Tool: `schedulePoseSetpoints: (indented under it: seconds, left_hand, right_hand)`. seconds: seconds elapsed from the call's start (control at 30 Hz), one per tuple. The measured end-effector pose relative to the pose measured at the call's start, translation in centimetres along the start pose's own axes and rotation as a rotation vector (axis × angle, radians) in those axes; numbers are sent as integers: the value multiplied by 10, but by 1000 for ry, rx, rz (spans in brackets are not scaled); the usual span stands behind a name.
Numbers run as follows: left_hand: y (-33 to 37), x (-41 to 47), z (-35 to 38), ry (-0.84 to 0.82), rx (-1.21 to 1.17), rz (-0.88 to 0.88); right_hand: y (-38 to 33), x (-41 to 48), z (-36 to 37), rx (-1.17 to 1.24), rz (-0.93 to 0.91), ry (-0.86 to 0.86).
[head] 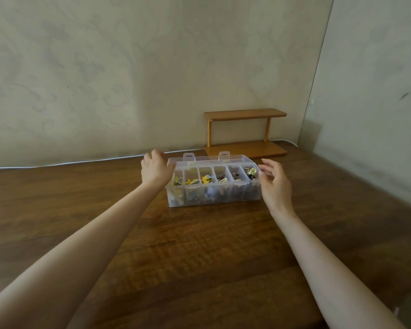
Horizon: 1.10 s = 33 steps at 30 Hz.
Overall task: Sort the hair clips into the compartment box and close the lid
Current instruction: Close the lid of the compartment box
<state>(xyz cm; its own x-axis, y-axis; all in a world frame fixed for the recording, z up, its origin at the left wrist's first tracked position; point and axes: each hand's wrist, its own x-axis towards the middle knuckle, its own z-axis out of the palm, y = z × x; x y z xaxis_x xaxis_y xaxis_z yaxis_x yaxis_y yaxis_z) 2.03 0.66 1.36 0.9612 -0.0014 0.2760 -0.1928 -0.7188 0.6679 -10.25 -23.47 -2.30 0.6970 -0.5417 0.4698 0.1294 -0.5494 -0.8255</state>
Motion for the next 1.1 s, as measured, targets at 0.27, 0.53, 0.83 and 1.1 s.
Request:
schedulePoseSetpoints:
  seconds: [0.27,0.53,0.83,1.1]
  left_hand:
    - [-3,2,-1,-307,-689,-399]
    - [-17,4,1,-335,-1049,-361]
    - [-10,-11,3,-247,-1463,-337]
    - [-4,-31,-2,-356,-1270,-301]
  right_hand:
    - [-8,58,1,446,612,-279]
    - [3,62,8,610,652,-305]
    - [3,62,3,819,620,-293]
    - [8,50,1,835,595,-373]
